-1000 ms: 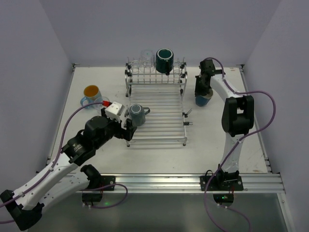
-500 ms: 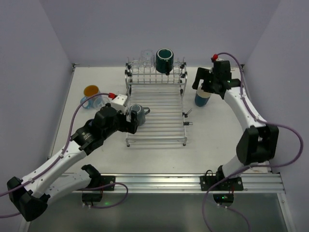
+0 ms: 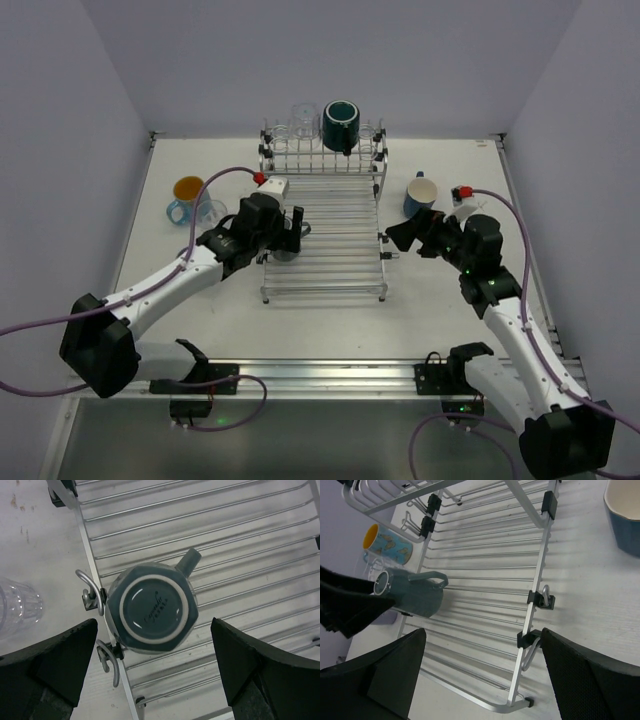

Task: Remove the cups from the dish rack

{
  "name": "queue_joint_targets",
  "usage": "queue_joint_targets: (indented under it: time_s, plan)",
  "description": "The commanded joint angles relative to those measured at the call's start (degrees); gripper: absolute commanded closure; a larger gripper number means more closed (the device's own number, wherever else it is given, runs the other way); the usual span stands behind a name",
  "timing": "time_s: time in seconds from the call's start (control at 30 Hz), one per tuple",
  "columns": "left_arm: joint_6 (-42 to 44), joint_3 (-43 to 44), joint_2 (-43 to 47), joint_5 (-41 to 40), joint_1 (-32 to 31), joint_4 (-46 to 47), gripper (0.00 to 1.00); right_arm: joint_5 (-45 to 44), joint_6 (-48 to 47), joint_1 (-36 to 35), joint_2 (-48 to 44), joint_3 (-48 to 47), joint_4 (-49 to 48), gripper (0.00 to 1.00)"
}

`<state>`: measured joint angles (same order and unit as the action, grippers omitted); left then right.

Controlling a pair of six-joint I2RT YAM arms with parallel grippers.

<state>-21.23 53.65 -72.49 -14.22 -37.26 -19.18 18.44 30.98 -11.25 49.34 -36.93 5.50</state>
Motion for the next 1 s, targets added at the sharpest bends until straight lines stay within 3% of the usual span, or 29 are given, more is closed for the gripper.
queue_joint_targets:
  time_s: [0.0,0.3,0.43,0.57,0.63,0.67,0.77,0.97]
  plan:
    - [0.8,2.8,-2.9,0.3,1.7,5.9,0.0,4.1,1.4,0.0,-4.3,1.0,-4.4,0.01]
    - [0.8,2.3,-8.8,-0.1,1.7,7.9,0.0,5.7,1.0,0.0,-6.6,1.2,-3.3,0.01]
    - [1.2,1.5,-9.8,1.2,1.7,9.6,0.09,7.2,2.5,0.0,-6.9,1.4,-3.8,0.01]
    - [1.2,0.6,-9.4,1.4,1.7,9.8,0.42,7.7,3.2,-0.2,-7.8,1.3,-3.7,0.01]
    - [1.1,-0.2,-7.3,1.0,1.7,9.9,0.51,7.6,3.5,-0.1,-8.2,1.2,-3.4,0.01]
    - [1.0,-0.3,-5.5,0.8,1.7,9.9,0.6,7.7,3.6,-0.3,-8.2,1.0,-3.3,0.01]
    - [1.3,-0.6,-2.7,0.3,1.7,9.4,0.74,7.6,4.2,-1.0,-7.9,0.6,-3.4,0.01]
    - [1.0,-0.1,3.7,1.3,1.6,9.0,0.9,5.5,5.1,-5.1,-7.7,-0.2,-3.0,0.01]
